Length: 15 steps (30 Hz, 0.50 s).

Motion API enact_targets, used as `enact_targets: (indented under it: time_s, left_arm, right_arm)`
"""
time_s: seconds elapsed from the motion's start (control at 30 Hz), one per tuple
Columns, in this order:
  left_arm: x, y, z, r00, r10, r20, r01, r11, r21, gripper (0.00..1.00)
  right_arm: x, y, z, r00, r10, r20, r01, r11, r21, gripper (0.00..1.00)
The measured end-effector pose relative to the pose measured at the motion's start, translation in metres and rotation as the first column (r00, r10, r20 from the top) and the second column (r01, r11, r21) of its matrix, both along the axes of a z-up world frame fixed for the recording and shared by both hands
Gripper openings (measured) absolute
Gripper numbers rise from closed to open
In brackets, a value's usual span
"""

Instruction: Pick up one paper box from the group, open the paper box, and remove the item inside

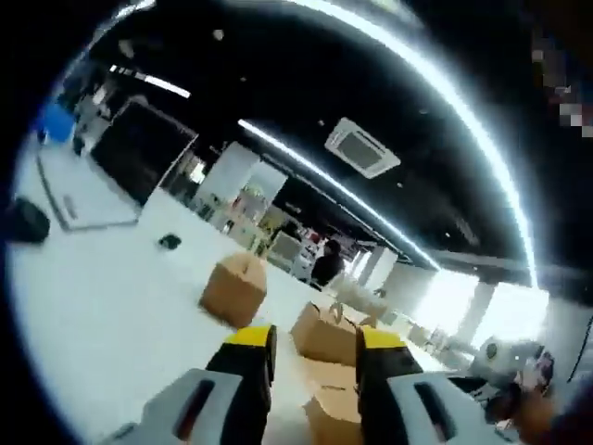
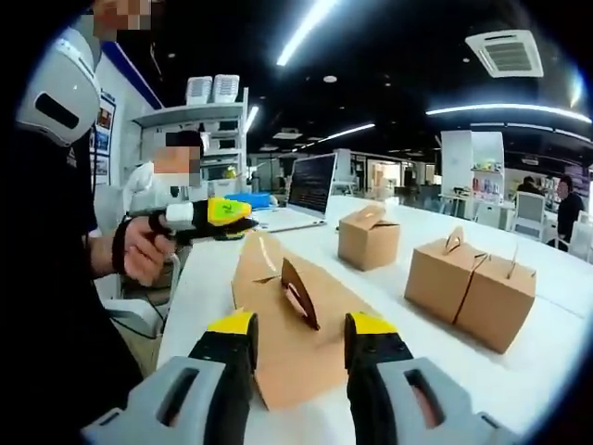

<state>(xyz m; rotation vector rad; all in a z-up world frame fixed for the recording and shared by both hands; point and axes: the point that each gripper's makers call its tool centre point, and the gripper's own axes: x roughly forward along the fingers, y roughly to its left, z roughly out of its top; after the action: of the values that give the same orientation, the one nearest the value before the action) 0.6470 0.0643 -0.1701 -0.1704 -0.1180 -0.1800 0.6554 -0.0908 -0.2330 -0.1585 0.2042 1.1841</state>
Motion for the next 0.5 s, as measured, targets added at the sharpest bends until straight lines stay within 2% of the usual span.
enact_targets:
  time_s: [0.03, 0.07, 0.17, 0.27, 0.3, 0.33, 0.37, 0.4, 0.47, 0.5]
  left_arm:
    - [0.0, -0.005, 0.006, 0.999, 0.008, 0.04, -0.013, 0.991, 0.133, 0.36]
    - [0.0, -0.009, 0.009, 0.998, 0.008, 0.061, -0.021, 0.978, 0.206, 0.36]
    - [0.001, -0.032, 0.011, 0.997, -0.063, 0.053, 0.044, 0.951, 0.305, 0.32]
    - [0.005, -0.048, -0.007, 0.99, -0.127, -0.054, 0.138, 0.934, 0.331, 0.25]
    - [0.008, -0.048, -0.016, 0.989, -0.118, -0.089, 0.143, 0.919, 0.368, 0.19]
    - [0.012, -0.042, -0.025, 0.991, -0.078, -0.112, 0.118, 0.9, 0.421, 0.14]
    - [0.017, -0.038, -0.035, 0.989, -0.053, -0.137, 0.109, 0.891, 0.441, 0.11]
    - [0.021, -0.038, -0.045, 0.985, -0.051, -0.167, 0.119, 0.894, 0.432, 0.07]
    - [0.027, -0.035, -0.065, 0.968, -0.04, -0.25, 0.129, 0.926, 0.353, 0.08]
    - [0.029, -0.037, -0.076, 0.953, -0.056, -0.296, 0.153, 0.936, 0.318, 0.1]
  right_arm:
    - [0.0, 0.0, 0.0, 1.0, 0.0, 0.0, 0.0, 1.0, 0.003, 0.38]
    - [0.0, 0.0, 0.0, 1.0, -0.001, 0.0, 0.001, 1.0, 0.004, 0.38]
    - [0.0, 0.0, 0.0, 1.0, 0.002, -0.001, -0.002, 1.0, 0.006, 0.38]
    - [-0.001, 0.0, 0.0, 1.0, 0.005, -0.001, -0.005, 1.0, 0.003, 0.38]
    - [-0.001, 0.0, 0.0, 1.0, 0.005, 0.0, -0.005, 1.0, 0.004, 0.38]
    - [-0.001, 0.0, 0.001, 1.0, 0.004, 0.0, -0.004, 1.0, 0.007, 0.38]
    - [-0.001, 0.0, 0.001, 1.0, 0.004, -0.001, -0.004, 1.0, 0.01, 0.38]
    - [-0.001, 0.0, 0.001, 1.0, 0.004, -0.001, -0.004, 1.0, 0.013, 0.38]
    - [-0.001, 0.0, 0.001, 1.0, 0.006, -0.002, -0.006, 1.0, 0.014, 0.38]
    - [-0.001, 0.0, 0.001, 1.0, 0.008, -0.003, -0.008, 1.0, 0.011, 0.38]
